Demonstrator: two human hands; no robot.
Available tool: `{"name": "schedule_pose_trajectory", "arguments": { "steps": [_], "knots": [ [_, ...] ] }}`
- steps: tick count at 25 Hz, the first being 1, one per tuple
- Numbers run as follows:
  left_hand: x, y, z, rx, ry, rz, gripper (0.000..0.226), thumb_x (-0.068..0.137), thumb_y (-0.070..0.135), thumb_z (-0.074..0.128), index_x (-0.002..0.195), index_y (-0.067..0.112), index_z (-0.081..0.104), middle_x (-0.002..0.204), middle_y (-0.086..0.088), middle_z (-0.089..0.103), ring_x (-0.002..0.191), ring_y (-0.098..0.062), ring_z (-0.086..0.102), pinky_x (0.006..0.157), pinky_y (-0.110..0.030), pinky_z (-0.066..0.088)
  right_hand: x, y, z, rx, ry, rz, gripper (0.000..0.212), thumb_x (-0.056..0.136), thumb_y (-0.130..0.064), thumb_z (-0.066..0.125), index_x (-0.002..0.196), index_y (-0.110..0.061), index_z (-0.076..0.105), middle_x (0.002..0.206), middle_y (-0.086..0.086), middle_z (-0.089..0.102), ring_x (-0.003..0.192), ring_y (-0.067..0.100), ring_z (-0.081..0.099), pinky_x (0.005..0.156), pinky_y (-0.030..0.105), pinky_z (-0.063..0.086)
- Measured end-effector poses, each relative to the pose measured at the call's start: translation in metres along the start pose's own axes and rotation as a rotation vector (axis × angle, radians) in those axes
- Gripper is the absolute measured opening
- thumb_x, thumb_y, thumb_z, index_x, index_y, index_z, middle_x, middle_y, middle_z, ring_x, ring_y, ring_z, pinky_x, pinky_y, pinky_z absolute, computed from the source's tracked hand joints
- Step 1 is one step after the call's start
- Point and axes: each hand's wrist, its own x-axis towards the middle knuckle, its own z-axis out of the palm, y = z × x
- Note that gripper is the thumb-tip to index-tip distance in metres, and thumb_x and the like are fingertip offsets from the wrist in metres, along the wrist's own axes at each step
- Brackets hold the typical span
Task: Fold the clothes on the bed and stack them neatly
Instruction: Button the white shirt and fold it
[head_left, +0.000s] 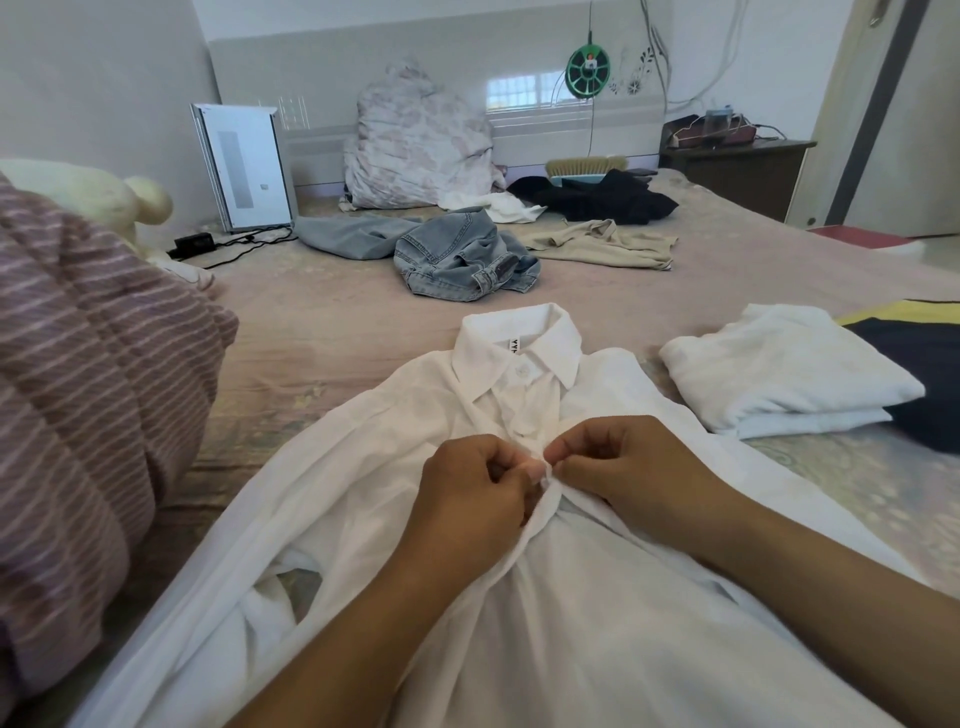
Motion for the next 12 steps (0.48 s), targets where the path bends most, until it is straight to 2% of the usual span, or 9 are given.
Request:
{"name": "schedule_pose_trajectory", "arguments": {
  "steps": [4,12],
  "knots": [
    [0.0017,0.0002,0.0007,-0.099,-0.024,-0.088,0.017,0.09,0.015,0.075,0.081,0.001,0.073,0.074,-0.016,0.074,0.063,-0.02,0.067,0.068,-0.032,0.06,0.0001,-0.0006,-0.0028,-0.03,-0.017,-0.008,0.017,0.089,-0.015,0.075,0.073,-0.018,0.078,0.075,-0.003,0.075,0.073,0.007,0.064,0.071,0.026,0.048],
    [0.0024,-0.0022,0.0029,-0.131,-0.029,-0.132,0.014,0.09,0.015,0.075,0.084,0.002,0.074,0.076,-0.015,0.075,0.068,-0.022,0.07,0.072,-0.033,0.06,0.0013,0.0019,0.0024,-0.271,0.005,-0.147,0.02,0.091,-0.016,0.072,0.071,-0.014,0.073,0.07,0.0,0.069,0.068,0.013,0.059,0.064,0.028,0.045]
  ]
}}
